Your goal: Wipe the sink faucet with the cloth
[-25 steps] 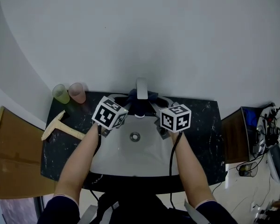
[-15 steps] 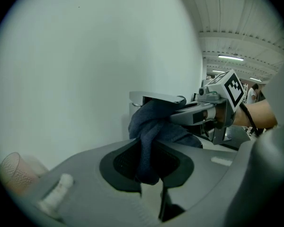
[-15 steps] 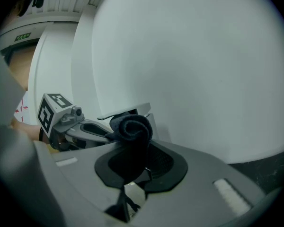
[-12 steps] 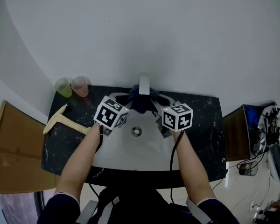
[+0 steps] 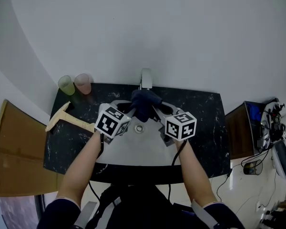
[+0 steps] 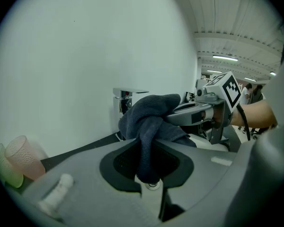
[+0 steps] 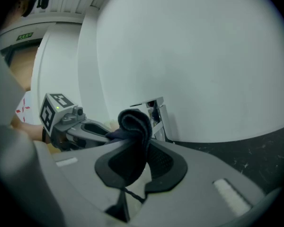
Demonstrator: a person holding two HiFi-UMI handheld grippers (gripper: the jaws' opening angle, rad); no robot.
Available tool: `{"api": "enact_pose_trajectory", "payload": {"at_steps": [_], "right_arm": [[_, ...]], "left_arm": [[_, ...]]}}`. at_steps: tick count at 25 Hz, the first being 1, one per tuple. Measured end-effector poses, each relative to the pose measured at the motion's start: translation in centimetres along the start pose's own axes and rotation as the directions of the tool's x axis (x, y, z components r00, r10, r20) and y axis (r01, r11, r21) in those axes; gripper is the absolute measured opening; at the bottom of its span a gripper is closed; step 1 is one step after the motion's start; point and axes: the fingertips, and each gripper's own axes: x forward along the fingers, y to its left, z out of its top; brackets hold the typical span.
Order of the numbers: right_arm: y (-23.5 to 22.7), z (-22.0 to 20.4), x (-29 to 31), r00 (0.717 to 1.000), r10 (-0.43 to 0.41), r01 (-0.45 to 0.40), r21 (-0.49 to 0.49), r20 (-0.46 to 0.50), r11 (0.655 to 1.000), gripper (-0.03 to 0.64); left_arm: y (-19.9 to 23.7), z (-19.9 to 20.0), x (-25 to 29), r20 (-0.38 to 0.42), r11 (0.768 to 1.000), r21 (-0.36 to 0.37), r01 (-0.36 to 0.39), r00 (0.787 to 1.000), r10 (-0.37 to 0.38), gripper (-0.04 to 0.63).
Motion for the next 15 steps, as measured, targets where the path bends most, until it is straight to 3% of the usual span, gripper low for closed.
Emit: {"api": "enact_pose_trajectory", "payload": {"at_steps": [7,11,15], "right_arm": [[1.1,-4.3,-1.4,0.994,0.009,-0.010,-0.009,-0.105,1.000,0.044],[0.7,-6.5,-1.0,0.986,0.004,-0.004,0.005,-0.168,1.000,0.044],[0.1,-6.9,-0.7,0.983,0.001,0.001,0.009,-0.184,1.000,0.044]], "left_arm": [[-2.4,-3.3,-0.5,-0.101,0.998,0.055,0.042,0.994,-0.036,0.055],[-2.9,-5.7,0.5,-0.161,0.998,0.039,0.058,0.986,-0.051,0.055],[-2.8,-6.2,1.1,-0.171,0.998,0.028,0.059,0.984,-0.053,0.055]]}}
